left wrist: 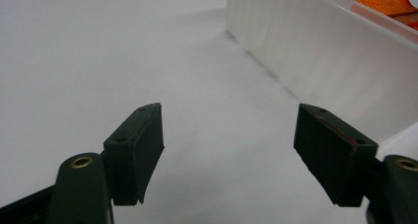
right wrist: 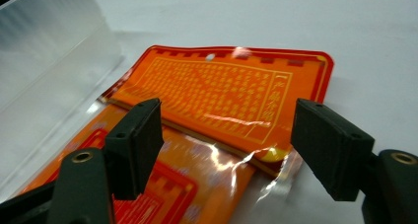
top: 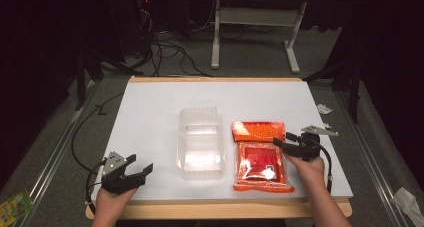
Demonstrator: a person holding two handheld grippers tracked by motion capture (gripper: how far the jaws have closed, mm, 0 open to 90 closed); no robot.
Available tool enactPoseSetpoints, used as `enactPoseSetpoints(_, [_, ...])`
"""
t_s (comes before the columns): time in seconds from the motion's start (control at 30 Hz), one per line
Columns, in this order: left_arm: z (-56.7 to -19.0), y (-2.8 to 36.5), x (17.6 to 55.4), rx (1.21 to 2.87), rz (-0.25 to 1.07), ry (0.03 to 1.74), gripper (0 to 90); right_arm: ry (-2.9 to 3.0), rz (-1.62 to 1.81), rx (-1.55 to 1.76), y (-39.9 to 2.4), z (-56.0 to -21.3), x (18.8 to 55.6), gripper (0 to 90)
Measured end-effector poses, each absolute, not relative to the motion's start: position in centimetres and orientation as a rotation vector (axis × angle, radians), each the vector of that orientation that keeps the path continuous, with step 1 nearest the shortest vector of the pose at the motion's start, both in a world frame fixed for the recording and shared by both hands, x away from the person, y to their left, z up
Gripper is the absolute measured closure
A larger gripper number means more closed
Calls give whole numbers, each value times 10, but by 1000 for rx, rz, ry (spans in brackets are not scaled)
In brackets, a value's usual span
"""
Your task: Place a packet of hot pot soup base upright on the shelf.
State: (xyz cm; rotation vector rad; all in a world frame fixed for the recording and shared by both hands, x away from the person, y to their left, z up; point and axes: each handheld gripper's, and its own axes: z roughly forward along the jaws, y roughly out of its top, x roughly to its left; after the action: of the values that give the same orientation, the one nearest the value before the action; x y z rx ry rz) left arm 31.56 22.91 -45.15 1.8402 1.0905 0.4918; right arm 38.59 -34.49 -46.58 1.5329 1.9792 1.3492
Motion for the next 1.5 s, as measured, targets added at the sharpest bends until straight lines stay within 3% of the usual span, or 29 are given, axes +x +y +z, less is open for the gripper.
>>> enactPoseSetpoints(0.57, [-453, 231, 312, 1823, 511, 1138, 277, 1950, 1383, 1750, -361, -480, 455, 272])
enactPoseSetpoints(0.7, [-453, 231, 312, 1825, 509, 1139, 277, 1977, 1325, 1767, -357, -482, 457, 356])
enactPoseSetpoints(0.9, [-452, 232, 311, 1818, 518, 1134, 278, 2054, 1365, 1701, -355, -481, 454, 677])
enactPoseSetpoints(0.97, [-452, 233, 311, 1820, 513, 1134, 278, 2049, 1362, 1667, -354, -477, 450, 821])
enactPoseSetpoints(1.03, [-453, 233, 312, 1822, 510, 1135, 278, 2047, 1361, 1622, -353, -474, 446, 896])
enactPoseSetpoints(1.5, [-453, 232, 313, 1830, 512, 1127, 279, 1848, 1379, 1547, -367, -449, 424, 900])
